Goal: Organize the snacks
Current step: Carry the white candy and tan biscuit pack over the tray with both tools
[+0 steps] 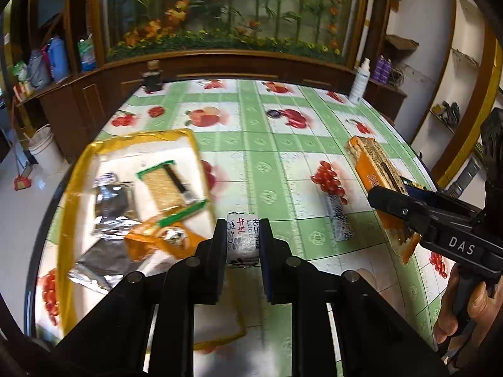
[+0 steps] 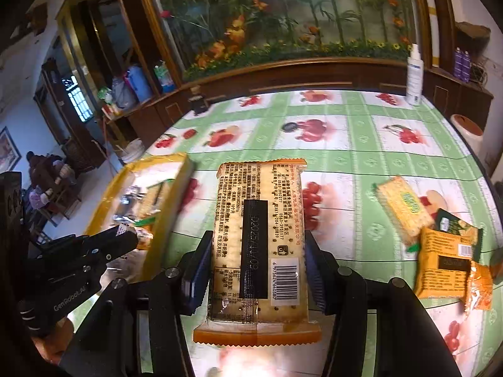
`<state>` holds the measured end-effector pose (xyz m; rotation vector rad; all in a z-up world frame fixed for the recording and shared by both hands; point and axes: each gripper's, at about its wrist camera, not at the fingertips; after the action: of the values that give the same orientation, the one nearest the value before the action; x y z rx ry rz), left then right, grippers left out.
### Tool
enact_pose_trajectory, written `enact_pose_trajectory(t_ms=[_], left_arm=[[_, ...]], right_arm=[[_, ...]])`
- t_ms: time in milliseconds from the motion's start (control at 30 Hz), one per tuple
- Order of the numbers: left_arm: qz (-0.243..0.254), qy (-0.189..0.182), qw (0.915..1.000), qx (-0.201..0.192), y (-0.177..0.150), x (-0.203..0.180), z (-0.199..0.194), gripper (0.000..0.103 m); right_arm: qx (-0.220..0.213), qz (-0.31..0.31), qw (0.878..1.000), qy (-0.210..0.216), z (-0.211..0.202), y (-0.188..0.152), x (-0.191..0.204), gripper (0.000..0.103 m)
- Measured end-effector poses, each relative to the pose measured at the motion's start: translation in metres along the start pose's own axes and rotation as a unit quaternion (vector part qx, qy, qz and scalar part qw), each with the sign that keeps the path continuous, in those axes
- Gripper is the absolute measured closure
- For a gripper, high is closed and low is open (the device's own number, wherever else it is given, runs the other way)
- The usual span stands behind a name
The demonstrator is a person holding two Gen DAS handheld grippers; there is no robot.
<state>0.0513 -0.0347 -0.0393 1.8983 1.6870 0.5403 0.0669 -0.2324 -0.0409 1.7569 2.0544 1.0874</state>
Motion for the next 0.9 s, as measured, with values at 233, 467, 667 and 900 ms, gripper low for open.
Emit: enact_pose_trajectory(t_ms=[233, 467, 667, 900], left_arm=[[-0.028, 0.026, 0.9992, -0.011, -0.009, 0.037, -0.018, 0.087], [-0.059, 0.056, 0.9967, -0.009, -0.019, 0.072, -0.014, 0.087], [-0.069, 0.088, 0.9937, -0.012, -0.027, 0.090, -0.015, 0.087], [-0.082, 0.096, 0.9920, -0.009, -0.031, 0.109, -0.012, 0.087]], right_arm=[[-0.001, -0.034, 0.999, 0.028, 0.001, 0.002, 0.046, 0.049], [-0.001, -0.050, 0.998, 0.044, 0.001, -0.002, 0.075, 0.049], [0.005, -0.055, 0.997, 0.055, 0.006, -0.005, 0.088, 0.049], [0.018, -0.064, 0.995, 0.068, 0.020, -0.006, 0.105, 0.049]])
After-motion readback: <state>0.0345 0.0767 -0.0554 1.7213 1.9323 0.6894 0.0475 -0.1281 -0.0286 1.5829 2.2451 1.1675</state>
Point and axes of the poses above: each gripper's, at about its wrist camera, not at the fingertips, and z roughly the way its jaws point, x to its left, y to its top, and after that the axes turned 5 degrees about x, right-handed
